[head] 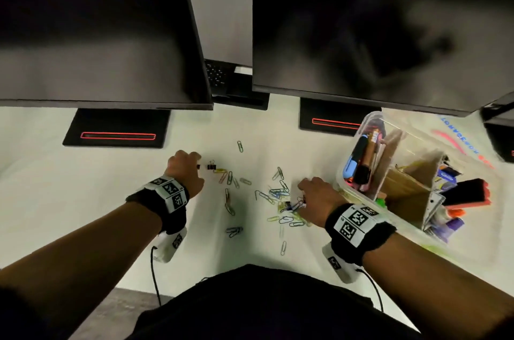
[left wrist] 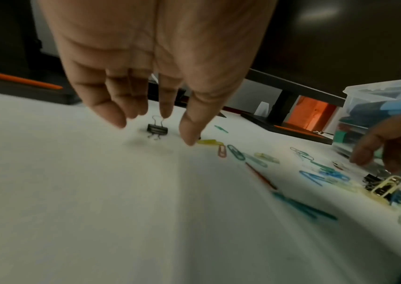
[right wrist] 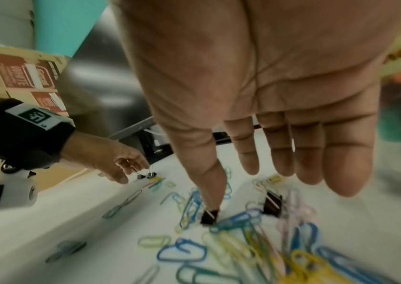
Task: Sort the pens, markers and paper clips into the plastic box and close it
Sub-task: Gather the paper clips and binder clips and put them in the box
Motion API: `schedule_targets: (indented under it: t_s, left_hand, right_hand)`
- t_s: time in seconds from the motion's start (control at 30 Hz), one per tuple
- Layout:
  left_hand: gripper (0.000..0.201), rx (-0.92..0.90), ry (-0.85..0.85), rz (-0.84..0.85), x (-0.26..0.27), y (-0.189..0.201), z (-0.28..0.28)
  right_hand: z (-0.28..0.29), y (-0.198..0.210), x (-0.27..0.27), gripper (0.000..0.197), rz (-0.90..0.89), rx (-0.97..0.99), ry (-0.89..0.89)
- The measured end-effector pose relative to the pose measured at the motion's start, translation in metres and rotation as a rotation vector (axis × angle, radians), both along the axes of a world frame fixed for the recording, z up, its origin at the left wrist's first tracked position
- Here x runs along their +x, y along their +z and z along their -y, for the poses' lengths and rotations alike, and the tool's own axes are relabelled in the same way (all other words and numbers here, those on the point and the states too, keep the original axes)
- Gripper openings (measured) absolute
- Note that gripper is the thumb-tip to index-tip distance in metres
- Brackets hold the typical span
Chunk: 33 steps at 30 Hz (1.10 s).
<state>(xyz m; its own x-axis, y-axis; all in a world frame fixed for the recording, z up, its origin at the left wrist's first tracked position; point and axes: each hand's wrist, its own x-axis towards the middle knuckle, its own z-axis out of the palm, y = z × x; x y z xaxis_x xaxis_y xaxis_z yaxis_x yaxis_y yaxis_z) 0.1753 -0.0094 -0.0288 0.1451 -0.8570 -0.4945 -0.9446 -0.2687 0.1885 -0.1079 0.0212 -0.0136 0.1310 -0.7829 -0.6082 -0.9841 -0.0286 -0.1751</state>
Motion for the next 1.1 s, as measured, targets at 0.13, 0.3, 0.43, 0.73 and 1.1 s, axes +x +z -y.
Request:
schedule_targets:
  t_s: [0.13, 0.3, 0.43, 0.73, 1.1]
  left_hand:
    - [0.059, -0.150, -0.002, -0.092, 0.005, -0.009, -0.001]
    - [0.068, -0.057, 0.054, -0.087, 0.010, -0.016, 0.009]
    - [0.063, -0.022, -0.034, -0.156, -0.004, -0.016, 0.019]
    - [0.043, 0.039, -0.322, -0.330, -0.048, -0.024, 0.011]
    - [0.037, -0.007, -0.454, -0.330, -0.038, -0.026, 0.009]
  right_hand:
    - [-0.013, -0.010, 0.001, 0.081, -0.034, 0.001, -0.086]
    - [-0.022, -0.015, 0.008, 0.084, 0.027, -0.014, -0.280]
    - [-0.021, -0.020, 0.022, 0.074, 0.161, -0.058, -0.410]
    - [-0.002, -0.026, 0.051, 0.048, 0.303, -0.079, -0.310]
    - [0.008, -0.021, 0.061, 0.038, 0.295, -0.099, 0.034]
